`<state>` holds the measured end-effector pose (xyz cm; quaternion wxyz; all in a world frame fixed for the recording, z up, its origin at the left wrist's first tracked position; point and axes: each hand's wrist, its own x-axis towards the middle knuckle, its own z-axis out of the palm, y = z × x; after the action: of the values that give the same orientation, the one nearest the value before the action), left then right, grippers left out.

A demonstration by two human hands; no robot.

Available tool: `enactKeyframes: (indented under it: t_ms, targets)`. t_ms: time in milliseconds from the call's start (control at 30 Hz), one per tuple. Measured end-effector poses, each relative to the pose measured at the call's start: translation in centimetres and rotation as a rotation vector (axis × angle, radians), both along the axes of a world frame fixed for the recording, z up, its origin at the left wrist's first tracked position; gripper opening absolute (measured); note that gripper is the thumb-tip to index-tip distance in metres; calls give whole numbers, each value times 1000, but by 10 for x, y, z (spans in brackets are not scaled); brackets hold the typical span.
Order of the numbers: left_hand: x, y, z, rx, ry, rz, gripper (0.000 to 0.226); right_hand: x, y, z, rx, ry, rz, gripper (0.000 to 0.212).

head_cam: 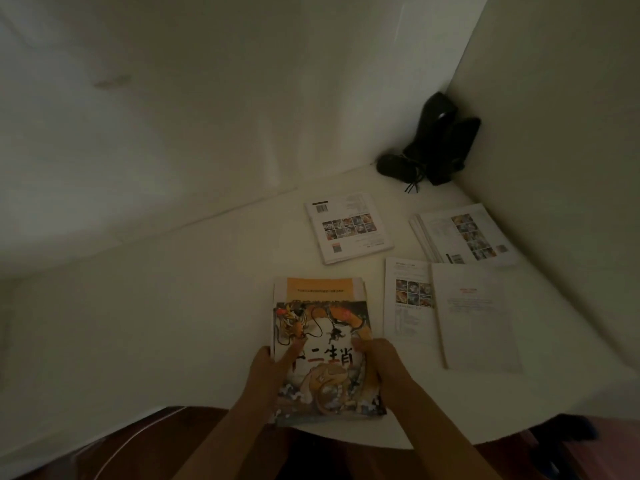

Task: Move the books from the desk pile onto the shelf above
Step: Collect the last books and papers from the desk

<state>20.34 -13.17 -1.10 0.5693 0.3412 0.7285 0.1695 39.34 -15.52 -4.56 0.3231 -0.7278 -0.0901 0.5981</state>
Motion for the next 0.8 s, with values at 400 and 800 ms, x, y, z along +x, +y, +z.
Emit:
enactKeyframes:
  t_ms: [400, 800]
  targets:
    - [-47, -95, 135, 540, 55, 296, 28, -52, -31, 131, 443, 91, 328, 55]
    - [-142, -137, 368, 1123, 95, 538, 26, -166, -24, 394, 1096, 245, 515, 28]
